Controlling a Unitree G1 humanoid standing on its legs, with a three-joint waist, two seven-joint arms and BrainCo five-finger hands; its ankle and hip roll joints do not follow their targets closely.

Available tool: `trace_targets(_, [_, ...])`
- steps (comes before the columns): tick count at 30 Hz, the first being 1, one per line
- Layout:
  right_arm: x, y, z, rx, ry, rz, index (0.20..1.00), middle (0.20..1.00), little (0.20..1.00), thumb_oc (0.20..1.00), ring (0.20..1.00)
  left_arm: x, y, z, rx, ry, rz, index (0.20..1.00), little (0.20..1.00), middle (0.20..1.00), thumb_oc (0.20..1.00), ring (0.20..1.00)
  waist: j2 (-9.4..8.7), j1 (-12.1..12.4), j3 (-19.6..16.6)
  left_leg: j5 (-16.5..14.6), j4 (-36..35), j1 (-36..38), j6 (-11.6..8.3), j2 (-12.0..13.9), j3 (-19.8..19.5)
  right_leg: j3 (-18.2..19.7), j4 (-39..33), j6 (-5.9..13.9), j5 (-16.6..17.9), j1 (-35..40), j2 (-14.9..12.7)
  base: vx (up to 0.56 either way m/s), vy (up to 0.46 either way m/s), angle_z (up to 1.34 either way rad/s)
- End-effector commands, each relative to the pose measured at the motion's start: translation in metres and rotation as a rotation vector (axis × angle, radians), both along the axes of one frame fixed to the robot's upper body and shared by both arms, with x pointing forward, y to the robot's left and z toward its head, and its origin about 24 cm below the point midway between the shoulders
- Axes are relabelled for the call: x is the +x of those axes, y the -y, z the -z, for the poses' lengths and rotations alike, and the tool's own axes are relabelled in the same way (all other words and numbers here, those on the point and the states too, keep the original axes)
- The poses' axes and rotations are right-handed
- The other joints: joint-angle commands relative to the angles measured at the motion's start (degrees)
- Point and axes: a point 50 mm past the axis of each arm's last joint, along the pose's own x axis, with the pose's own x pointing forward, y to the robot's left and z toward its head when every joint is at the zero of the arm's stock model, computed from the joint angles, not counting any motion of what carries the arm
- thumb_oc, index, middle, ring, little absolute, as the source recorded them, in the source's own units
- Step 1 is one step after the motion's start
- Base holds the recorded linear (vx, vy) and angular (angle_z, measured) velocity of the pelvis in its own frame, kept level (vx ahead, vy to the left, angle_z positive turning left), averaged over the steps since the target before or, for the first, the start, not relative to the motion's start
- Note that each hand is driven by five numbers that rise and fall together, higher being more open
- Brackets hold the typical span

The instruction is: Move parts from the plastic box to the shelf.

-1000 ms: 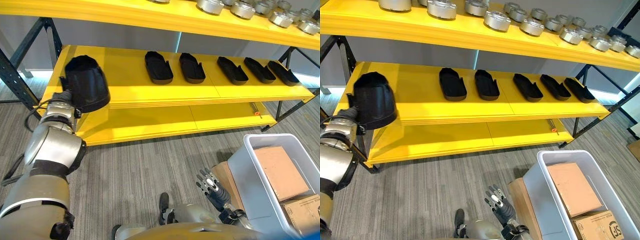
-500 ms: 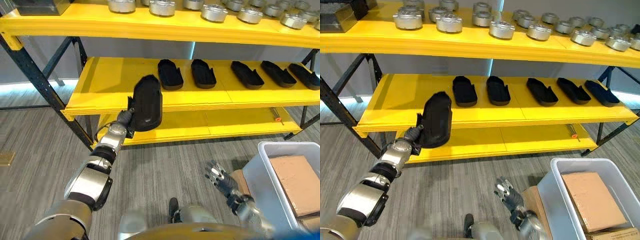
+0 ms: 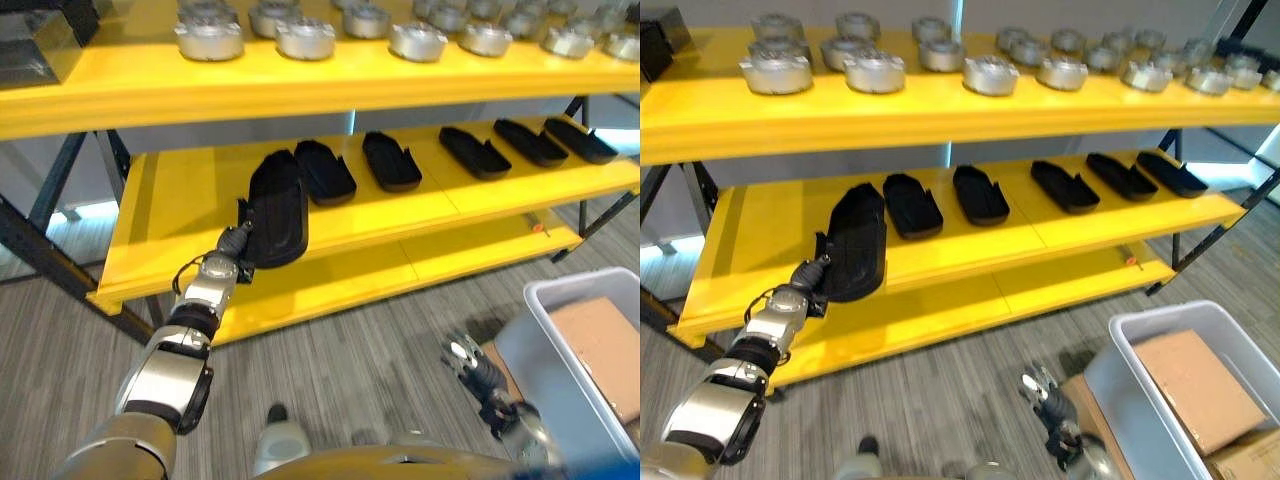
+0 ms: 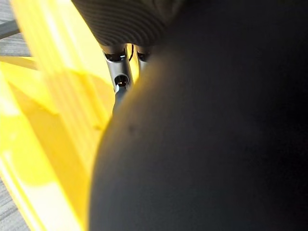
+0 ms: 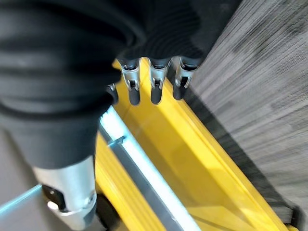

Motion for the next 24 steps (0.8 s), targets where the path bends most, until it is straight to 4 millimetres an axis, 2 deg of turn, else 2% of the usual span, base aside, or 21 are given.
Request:
trace_targets(1, [0.028, -0.013, -0.02, 0.03, 0.171, -0.011, 1.0, 1.0, 1.0, 1.0, 1.0, 0.021, -0.009, -0.062, 0.053, 0.257, 0.005, 0.2, 0.2, 0.2, 0.2, 0.2, -0.4, 1.31, -0.69, -0.25, 2.02, -5.25, -2.15, 2.75, -2.88, 1.29, -12.81, 0.19, 19.99, 6.55, -5.5, 0.09, 0.134, 0.14])
trace_targets(4, [0.032, -0.02, -0.024, 0.033, 0.193, -0.018, 1.0, 1.0, 1.0, 1.0, 1.0, 0.023, -0.012, -0.075, 0.071, 0.305, 0.0, 0.2, 0.2, 0.2, 0.2, 0.2, -1.36, 1.63, 0.06, -0.38, 2.66, -3.47, -1.91, 1.03, -3.31, 1.34, -11.18, 0.17, 20.17, 5.79, -5.51, 0.2, 0.265, 0.13])
trace_targets(6, [0.034, -0.022, -0.024, 0.036, 0.196, -0.013, 1.0, 1.0, 1.0, 1.0, 1.0, 0.022, -0.014, -0.079, 0.097, 0.316, -0.002, 0.2, 0.2, 0.2, 0.2, 0.2, -1.0, 1.5, 0.33, -0.66, 1.84, -2.14, -1.45, 0.4, -3.94, 1.42, -8.71, 0.08, 20.15, 4.86, -4.62, 0.16, 0.303, 0.1])
trace_targets(8, [0.041, -0.023, -0.027, 0.03, 0.212, -0.029, 1.0, 1.0, 1.0, 1.0, 1.0, 0.018, -0.011, -0.073, 0.066, 0.318, -0.005, 0.2, 0.2, 0.2, 0.2, 0.2, 0.69, 1.31, 1.44, -0.62, -1.35, 1.29, -0.84, 0.15, -3.57, -0.7, -1.69, 0.13, 18.98, 1.54, -1.52, 0.11, 0.356, -0.01])
trace_targets(9, [0.042, -0.023, -0.027, 0.031, 0.212, -0.035, 1.0, 1.0, 1.0, 1.0, 1.0, 0.016, -0.011, -0.069, 0.056, 0.309, -0.011, 0.2, 0.2, 0.2, 0.2, 0.2, 1.15, 1.17, 1.81, -0.56, -2.78, 2.92, -0.88, 0.02, -3.34, -0.96, -0.79, -0.05, 18.62, 0.7, -0.76, 0.07, 0.232, -0.18])
trace_targets(11, [0.044, -0.021, -0.029, 0.029, 0.216, -0.057, 1.0, 1.0, 1.0, 1.0, 1.0, 0.01, -0.009, -0.061, 0.021, 0.308, -0.019, 0.2, 0.2, 0.2, 0.2, 0.2, 1.13, 0.71, 2.08, -0.82, -5.18, 5.54, -0.01, -1.69, -3.69, -2.49, -2.74, 0.66, 18.42, -2.0, 3.85, 0.07, 0.171, -0.3])
trace_targets(12, [0.043, -0.021, -0.028, 0.028, 0.214, -0.059, 1.0, 1.0, 1.0, 1.0, 1.0, 0.01, -0.009, -0.061, 0.02, 0.307, -0.02, 0.2, 0.2, 0.2, 0.2, 0.2, 1.27, 0.63, 1.96, -0.71, -5.49, 5.67, -0.02, -1.61, -3.68, -2.49, -2.79, 0.65, 18.45, -2.0, 3.92, -0.01, 0.131, -0.19])
trace_targets(13, [0.045, -0.014, -0.031, 0.01, 0.221, -0.067, 1.0, 1.0, 1.0, 1.0, 1.0, 0.007, -0.007, -0.06, 0.001, 0.32, -0.021, 0.2, 0.2, 0.2, 0.2, 0.2, 1.43, -0.05, 2.43, -1.11, -6.07, 6.23, 0.96, -3.02, -4.49, -3.7, -3.97, 1.44, 18.81, -6.0, 8.51, -0.05, 0.144, -0.32])
trace_targets(14, [0.054, -0.017, -0.035, 0.004, 0.243, -0.097, 1.0, 1.0, 1.0, 1.0, 1.0, 0.003, -0.011, -0.062, -0.01, 0.341, -0.043, 0.2, 0.2, 0.2, 0.2, 0.2, 0.92, -0.22, 3.37, -1.43, -6.31, 6.91, 1.57, -4.25, -4.5, -5.71, -6.32, 1.5, 19.1, -8.01, 10.4, -0.05, 0.146, -0.23])
trace_targets(16, [0.057, -0.02, -0.036, 0.004, 0.25, -0.105, 1.0, 1.0, 1.0, 1.0, 1.0, 0.001, -0.013, -0.06, -0.004, 0.335, -0.055, 0.2, 0.2, 0.2, 0.2, 0.2, 0.4, -0.36, 3.72, -2.01, -6.31, 7.43, 2.04, -4.9, -4.26, -4.55, -9.79, 0.77, 19.07, -8.88, 11.28, -0.01, 0.018, -0.24])
trace_targets(17, [0.055, -0.021, -0.037, 0.008, 0.255, -0.109, 1.0, 1.0, 1.0, 1.0, 1.0, 0.001, -0.013, -0.059, -0.002, 0.331, -0.055, 0.2, 0.2, 0.2, 0.2, 0.2, -0.15, -0.21, 3.12, -1.7, -6.31, 7.22, 1.94, -5.33, -4.17, -4.11, -11.24, -0.04, 19.29, -7.11, 10.23, 0.01, -0.026, -0.11])
trace_targets(18, [0.055, -0.021, -0.037, 0.008, 0.255, -0.109, 1.0, 1.0, 1.0, 1.0, 1.0, 0.001, -0.013, -0.059, -0.001, 0.33, -0.055, 0.2, 0.2, 0.2, 0.2, 0.2, -0.16, -0.23, 3.15, -1.7, -6.31, 7.27, 1.95, -5.33, -4.2, -4.14, -11.36, -0.04, 19.34, -7.0, 10.23, -0.02, -0.066, 0.06])
trace_targets(19, [0.054, -0.017, -0.036, 0.004, 0.253, -0.088, 1.0, 1.0, 1.0, 1.0, 1.0, 0.003, -0.006, -0.059, -0.019, 0.334, -0.04, 0.2, 0.2, 0.2, 0.2, 0.2, -0.85, 0.48, 2.05, -2.25, -6.31, 6.17, 2.38, -5.69, -3.99, -3.54, -14.6, 0.21, 19.56, -5.32, 9.45, -0.03, -0.043, 0.18])
trace_targets(21, [0.056, -0.013, -0.037, -0.014, 0.255, -0.084, 1.0, 1.0, 1.0, 1.0, 1.0, 0.001, -0.004, -0.057, -0.028, 0.333, -0.03, 0.2, 0.2, 0.2, 0.2, 0.2, -0.89, 0.68, 1.06, -2.49, -6.31, 5.6, 2.22, -5.45, -3.17, -5.81, -16.92, 0.17, 19.67, -3.75, 8.05, -0.03, -0.05, 0.3])
trace_targets(24, [0.055, -0.007, -0.038, -0.025, 0.253, -0.075, 1.0, 1.0, 1.0, 1.0, 1.0, 0.002, 0.002, -0.054, -0.028, 0.325, -0.008, 0.2, 0.2, 0.2, 0.2, 0.2, -0.43, 0.53, 0.33, -2.3, -6.31, 5.4, 2.13, -4.97, -2.74, -5.86, -18.47, 0.1, 20.0, -2.7, 7.77, -0.02, -0.055, 0.3])
